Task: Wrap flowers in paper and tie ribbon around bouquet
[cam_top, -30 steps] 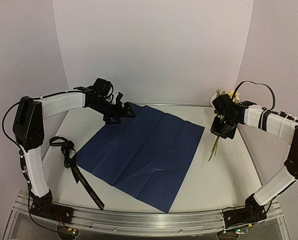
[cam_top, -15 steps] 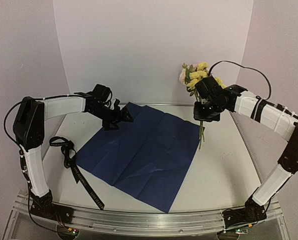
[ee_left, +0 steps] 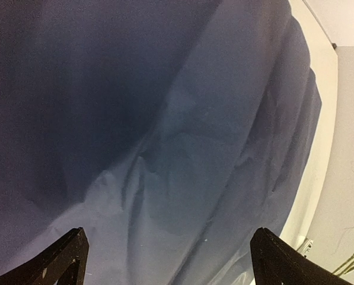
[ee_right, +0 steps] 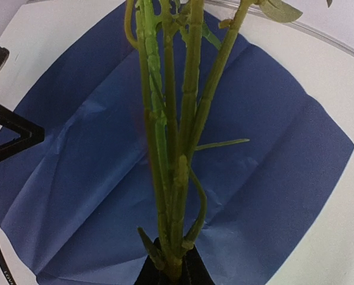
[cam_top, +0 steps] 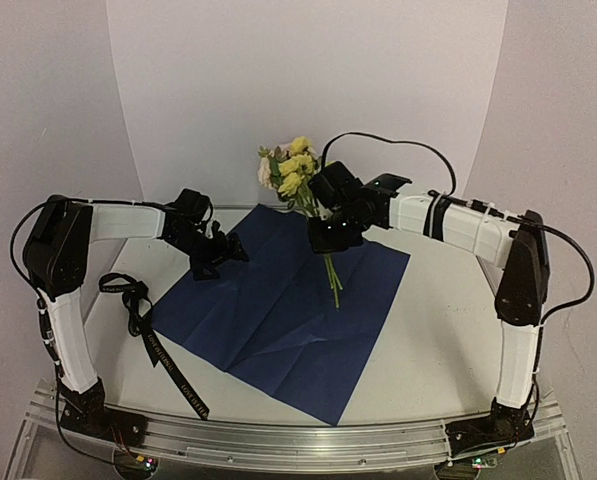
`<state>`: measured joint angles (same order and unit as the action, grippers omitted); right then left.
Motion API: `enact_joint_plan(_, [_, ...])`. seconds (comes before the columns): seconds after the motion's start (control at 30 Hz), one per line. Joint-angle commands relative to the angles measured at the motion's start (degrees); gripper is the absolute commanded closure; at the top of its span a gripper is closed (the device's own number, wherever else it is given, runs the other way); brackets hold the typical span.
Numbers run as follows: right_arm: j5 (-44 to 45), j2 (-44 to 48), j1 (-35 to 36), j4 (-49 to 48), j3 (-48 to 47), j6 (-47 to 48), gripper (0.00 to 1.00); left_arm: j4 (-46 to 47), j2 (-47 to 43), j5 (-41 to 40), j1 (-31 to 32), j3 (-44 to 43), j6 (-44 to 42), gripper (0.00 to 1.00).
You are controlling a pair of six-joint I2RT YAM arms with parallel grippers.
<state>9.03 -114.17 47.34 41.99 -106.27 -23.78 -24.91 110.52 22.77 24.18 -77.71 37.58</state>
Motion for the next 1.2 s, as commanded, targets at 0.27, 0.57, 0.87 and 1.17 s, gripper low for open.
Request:
enact_joint_plan(0.27, [-2.95,-10.64,3.62,-7.66,-6.36,-0.54,1.0,1.35,0.23,-3.88,-1.92,2.33,-0.47,0.02])
enact_joint_plan(0.57, [-1.92,-13.31,3.79,-14.27,1.26,-3.68,1.0,0.83,1.79,-3.92,-1.95,0.78,-1.6,0.02])
enact_joint_plan(0.87, [-2.79,-13.67,4.42,-14.19,7.85,-8.8,1.0,0.53,2.86,-3.13,-1.94,-0.18,-2.21,0.02])
enact_joint_plan(1.17, [-0.88,-9.65,7.31,-14.9,20.66,-15.08,1.0,0.9,3.4,-2.74,-1.86,-0.41,-1.98,0.02])
